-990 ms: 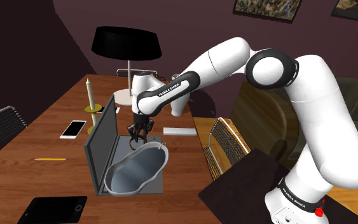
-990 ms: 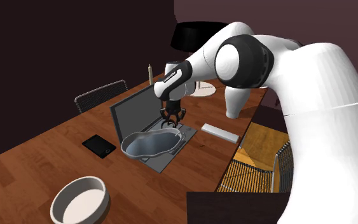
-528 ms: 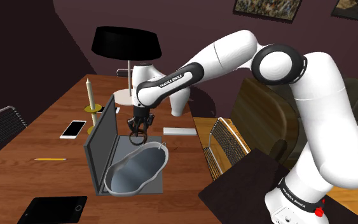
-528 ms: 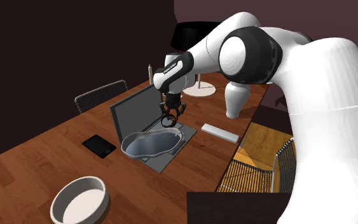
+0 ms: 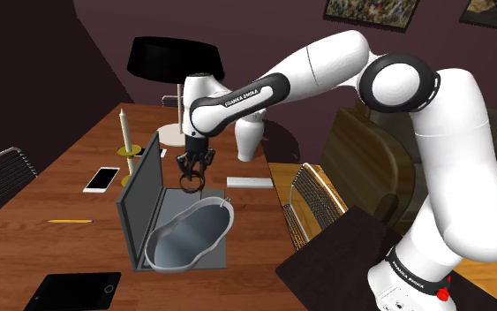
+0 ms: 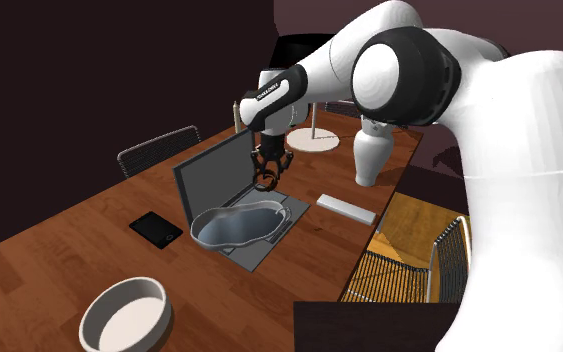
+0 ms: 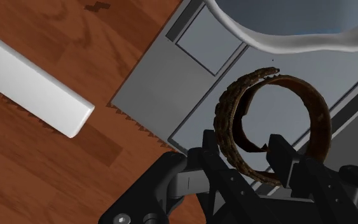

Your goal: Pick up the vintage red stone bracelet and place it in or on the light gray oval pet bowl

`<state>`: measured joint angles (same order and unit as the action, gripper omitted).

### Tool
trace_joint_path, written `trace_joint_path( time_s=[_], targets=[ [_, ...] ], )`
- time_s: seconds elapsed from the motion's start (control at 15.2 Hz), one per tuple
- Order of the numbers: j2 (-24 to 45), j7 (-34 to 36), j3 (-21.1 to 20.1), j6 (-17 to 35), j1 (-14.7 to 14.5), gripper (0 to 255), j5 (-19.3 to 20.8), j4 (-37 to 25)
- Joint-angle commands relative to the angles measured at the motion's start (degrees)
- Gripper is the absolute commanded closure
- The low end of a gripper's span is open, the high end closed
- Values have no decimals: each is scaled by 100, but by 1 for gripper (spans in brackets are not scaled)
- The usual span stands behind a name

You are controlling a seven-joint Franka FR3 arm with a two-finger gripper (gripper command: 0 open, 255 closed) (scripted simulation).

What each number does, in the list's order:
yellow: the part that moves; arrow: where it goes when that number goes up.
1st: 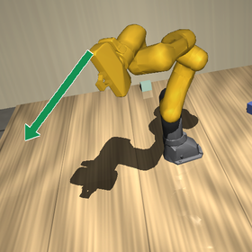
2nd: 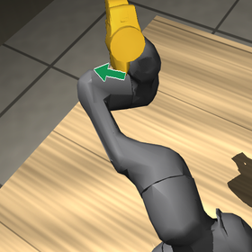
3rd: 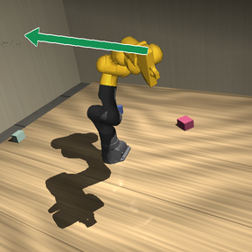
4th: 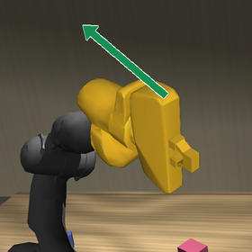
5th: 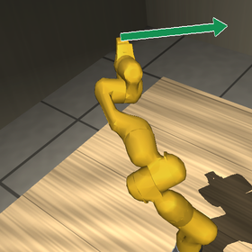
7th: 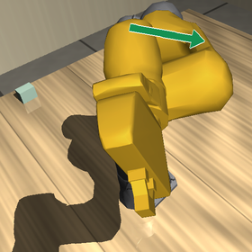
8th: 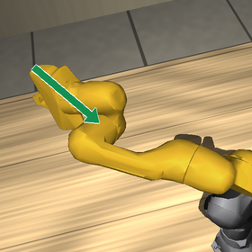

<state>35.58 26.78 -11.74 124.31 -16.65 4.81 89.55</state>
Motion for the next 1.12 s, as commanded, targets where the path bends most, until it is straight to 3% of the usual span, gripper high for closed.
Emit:
trace_joint_path(
  time_s=[0.0,0.59,1.06],
  targets=[
    [-64,-2,-10,-139,1,255,-14,-74],
    [-344,-18,-48,-623,20,255,-69,-282],
    [-1440,533,-282,16,-242,255,-193,1425]
  ],
)
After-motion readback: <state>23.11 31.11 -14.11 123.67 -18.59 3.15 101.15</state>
